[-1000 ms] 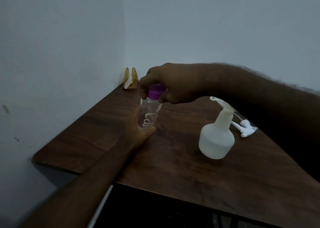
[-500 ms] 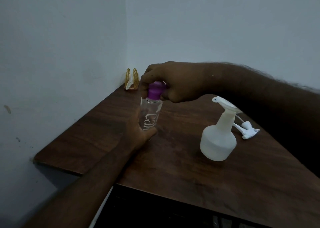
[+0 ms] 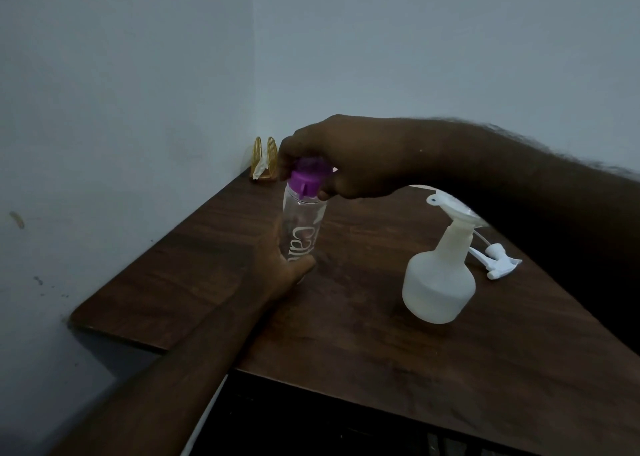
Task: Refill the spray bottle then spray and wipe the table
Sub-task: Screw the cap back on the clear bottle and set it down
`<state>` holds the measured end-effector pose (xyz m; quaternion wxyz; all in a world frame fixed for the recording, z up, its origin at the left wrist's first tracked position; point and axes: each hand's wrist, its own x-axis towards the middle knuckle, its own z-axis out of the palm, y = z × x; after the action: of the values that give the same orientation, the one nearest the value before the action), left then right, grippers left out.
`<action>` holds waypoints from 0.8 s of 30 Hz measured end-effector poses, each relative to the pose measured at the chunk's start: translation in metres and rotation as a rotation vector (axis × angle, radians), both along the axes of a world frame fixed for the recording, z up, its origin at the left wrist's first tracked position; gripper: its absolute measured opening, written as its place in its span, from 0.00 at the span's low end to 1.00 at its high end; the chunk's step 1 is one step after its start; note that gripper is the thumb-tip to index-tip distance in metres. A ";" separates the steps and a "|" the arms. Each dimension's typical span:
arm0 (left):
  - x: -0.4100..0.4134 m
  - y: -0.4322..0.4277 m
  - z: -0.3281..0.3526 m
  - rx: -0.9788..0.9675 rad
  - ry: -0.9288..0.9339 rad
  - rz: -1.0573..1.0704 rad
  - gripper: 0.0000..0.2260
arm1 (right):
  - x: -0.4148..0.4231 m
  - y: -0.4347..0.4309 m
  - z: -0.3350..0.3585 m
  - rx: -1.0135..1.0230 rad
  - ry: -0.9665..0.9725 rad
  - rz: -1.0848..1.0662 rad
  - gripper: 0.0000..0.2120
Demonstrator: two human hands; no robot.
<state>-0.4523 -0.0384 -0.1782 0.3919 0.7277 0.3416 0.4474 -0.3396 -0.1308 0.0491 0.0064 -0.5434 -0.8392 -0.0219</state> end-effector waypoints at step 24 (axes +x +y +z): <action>0.002 -0.007 0.002 -0.022 0.054 -0.033 0.29 | 0.004 0.000 0.001 0.465 -0.042 -0.256 0.32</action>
<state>-0.4505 -0.0455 -0.1758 0.3978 0.7409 0.3447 0.4171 -0.3358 -0.1307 0.0500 0.1110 -0.6286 -0.7358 -0.2262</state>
